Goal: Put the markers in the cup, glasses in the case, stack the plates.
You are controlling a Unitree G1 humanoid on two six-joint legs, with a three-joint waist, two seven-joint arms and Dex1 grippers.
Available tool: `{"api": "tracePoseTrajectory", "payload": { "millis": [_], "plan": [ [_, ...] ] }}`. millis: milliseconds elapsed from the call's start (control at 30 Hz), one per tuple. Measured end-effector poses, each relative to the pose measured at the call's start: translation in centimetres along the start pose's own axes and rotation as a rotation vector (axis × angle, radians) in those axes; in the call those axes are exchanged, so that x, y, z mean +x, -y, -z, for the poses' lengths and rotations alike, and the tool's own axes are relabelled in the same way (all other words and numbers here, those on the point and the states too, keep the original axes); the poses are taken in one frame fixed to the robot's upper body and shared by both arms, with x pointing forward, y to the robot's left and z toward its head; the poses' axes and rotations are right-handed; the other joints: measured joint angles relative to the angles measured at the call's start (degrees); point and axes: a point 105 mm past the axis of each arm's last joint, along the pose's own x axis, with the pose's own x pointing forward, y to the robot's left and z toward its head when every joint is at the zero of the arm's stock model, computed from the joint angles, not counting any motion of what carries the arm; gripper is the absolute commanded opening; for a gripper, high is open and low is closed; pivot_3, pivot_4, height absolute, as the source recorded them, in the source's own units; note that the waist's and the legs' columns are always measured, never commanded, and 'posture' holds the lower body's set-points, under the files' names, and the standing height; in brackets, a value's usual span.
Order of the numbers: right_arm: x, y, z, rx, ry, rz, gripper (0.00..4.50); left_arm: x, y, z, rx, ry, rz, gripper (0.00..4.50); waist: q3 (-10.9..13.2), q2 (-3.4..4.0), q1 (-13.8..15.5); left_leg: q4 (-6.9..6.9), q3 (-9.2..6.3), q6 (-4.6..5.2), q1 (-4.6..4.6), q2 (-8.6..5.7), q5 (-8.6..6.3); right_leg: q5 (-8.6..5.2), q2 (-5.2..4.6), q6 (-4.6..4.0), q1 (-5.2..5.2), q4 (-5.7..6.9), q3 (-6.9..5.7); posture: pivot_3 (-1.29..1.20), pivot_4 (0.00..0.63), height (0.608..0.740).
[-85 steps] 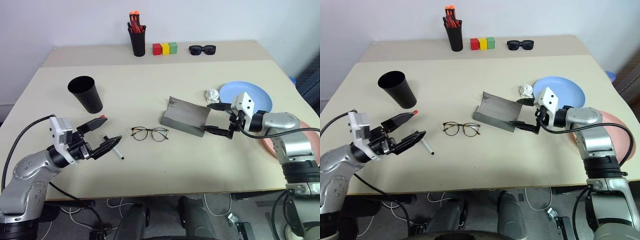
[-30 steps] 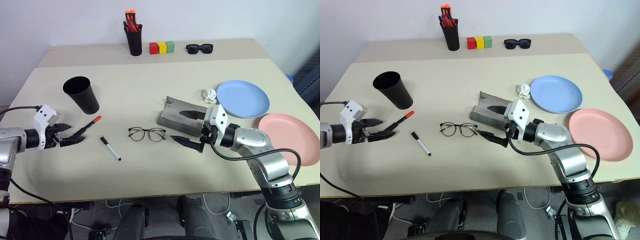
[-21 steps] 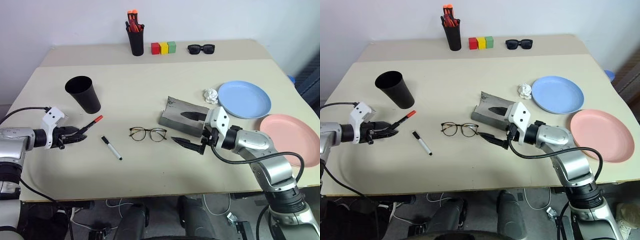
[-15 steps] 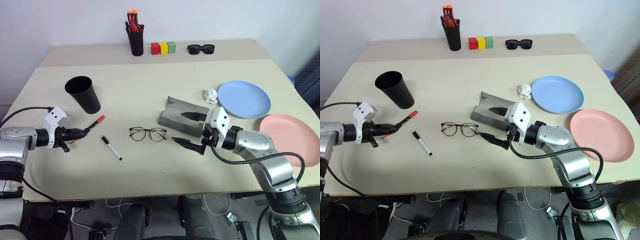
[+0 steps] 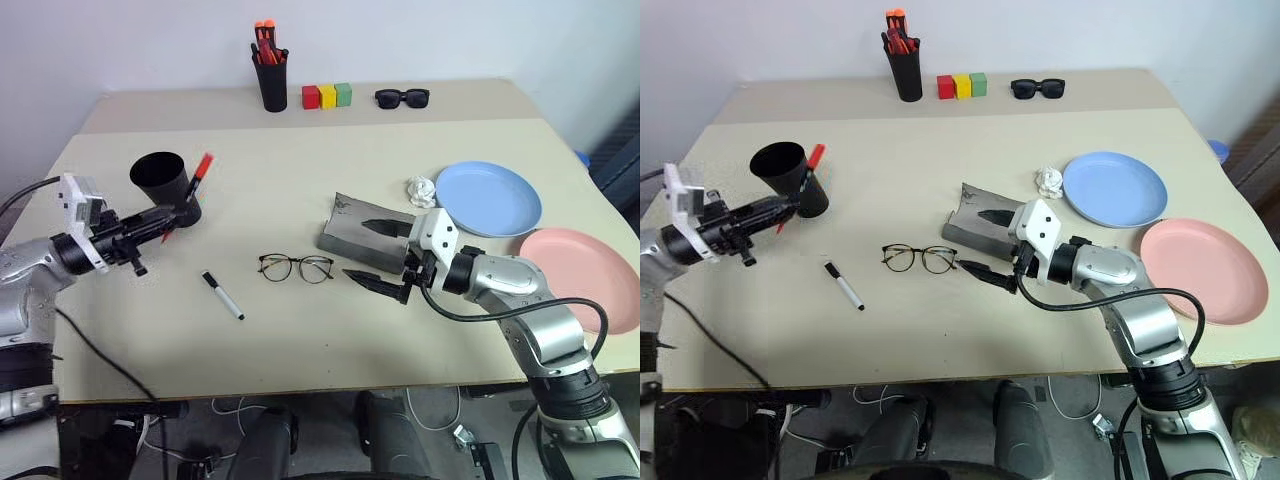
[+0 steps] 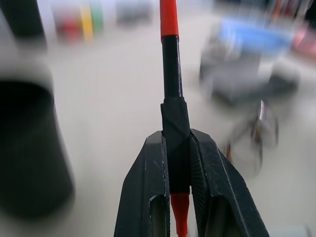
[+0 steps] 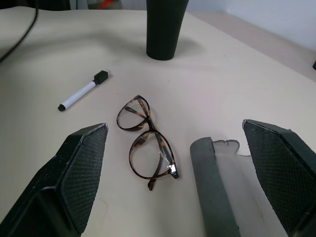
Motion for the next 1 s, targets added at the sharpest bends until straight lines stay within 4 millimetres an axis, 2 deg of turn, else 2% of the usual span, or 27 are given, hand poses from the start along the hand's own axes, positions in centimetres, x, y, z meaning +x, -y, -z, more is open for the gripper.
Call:
{"api": "tracePoseTrajectory", "payload": {
  "millis": [100, 200, 333, 467, 600, 700, 767, 933, 1000],
  "plan": [
    [0.1, 0.2, -0.1, -0.003, 0.001, -0.001, 4.50, 0.6, -0.6, -1.6, 0.031, 0.122, -0.075, 0.05, 0.00, 0.00, 0.02, 0.00, 0.00, -0.02, 0.00, 0.00, 0.01, 0.02, 0.01, -0.03, 0.00, 0.00, 0.00, 0.00, 0.150, 0.740],
    [0.1, 0.2, -0.1, -0.004, 0.002, -0.004, 4.50, 0.6, -0.7, -2.0, 0.038, 0.130, -0.095, 0.05, 0.00, -0.01, -0.23, -0.02, 0.02, -0.02, 0.01, -0.01, 0.01, 0.02, 0.01, -0.03, 0.00, -0.01, 0.01, 0.00, 0.150, 0.740],
    [0.1, 0.2, 0.0, -0.005, -0.001, -0.005, 4.50, -0.7, 0.3, 1.0, -0.018, -0.048, -0.084, 0.05, 0.00, 0.00, -0.49, -0.06, 0.04, -0.02, 0.02, 0.00, 0.01, 0.02, 0.02, -0.03, -0.02, -0.02, 0.02, 0.00, 0.150, 0.740],
    [0.0, 0.0, 0.2, 0.001, -0.005, -0.003, 4.50, -3.9, 1.2, 4.1, -0.088, -0.319, -0.140, 0.05, 0.01, -0.01, -0.38, -0.06, 0.03, -0.01, -0.01, 0.05, 0.01, 0.01, 0.05, -0.04, -0.04, -0.01, 0.02, 0.00, 0.150, 0.740],
    [-0.2, -0.2, 0.6, 0.011, -0.015, -0.002, 4.50, -6.9, 2.1, 5.3, -0.153, -0.542, -0.209, 0.05, 0.01, -0.01, -0.07, -0.04, 0.02, -0.01, 0.03, 0.06, 0.01, 0.00, 0.05, -0.03, 0.03, -0.03, 0.02, 0.00, 0.150, 0.740],
    [-0.2, -0.2, 0.6, 0.009, -0.014, -0.002, 4.50, -9.2, 3.5, 6.7, -0.211, -0.721, -0.213, 0.05, 0.03, 0.01, -0.25, -0.06, 0.04, -0.01, 0.05, 0.07, 0.01, -0.03, 0.05, -0.07, 0.02, -0.02, 0.02, 0.00, 0.150, 0.740],
    [-0.2, -0.2, 0.6, 0.009, -0.014, -0.004, 4.50, -9.9, 3.9, 7.5, -0.224, -0.777, -0.234, 0.05, 0.03, 0.01, -0.20, -0.06, 0.03, -0.01, 0.05, 0.09, 0.01, -0.07, 0.07, -0.14, 0.02, -0.02, 0.00, 0.00, 0.150, 0.740],
    [-0.2, -0.3, 0.6, 0.011, -0.015, -0.009, 4.50, -11.0, 3.4, 8.3, -0.222, -0.844, -0.317, 0.05, 0.02, -0.01, -0.22, -0.07, 0.03, -0.01, 0.04, 0.09, 0.01, -0.06, 0.07, -0.14, 0.02, -0.02, 0.00, 0.00, 0.150, 0.740],
    [-0.2, -0.3, 0.7, 0.013, -0.017, -0.011, 4.50, -11.5, 3.5, 8.6, -0.229, -0.863, -0.323, 1.04, 0.02, -0.01, -0.23, -0.08, 0.04, -0.01, 0.04, 0.09, 0.01, -0.06, 0.07, -0.13, 0.01, -0.03, 0.00, 0.00, 0.150, 0.740]
  ]
}}
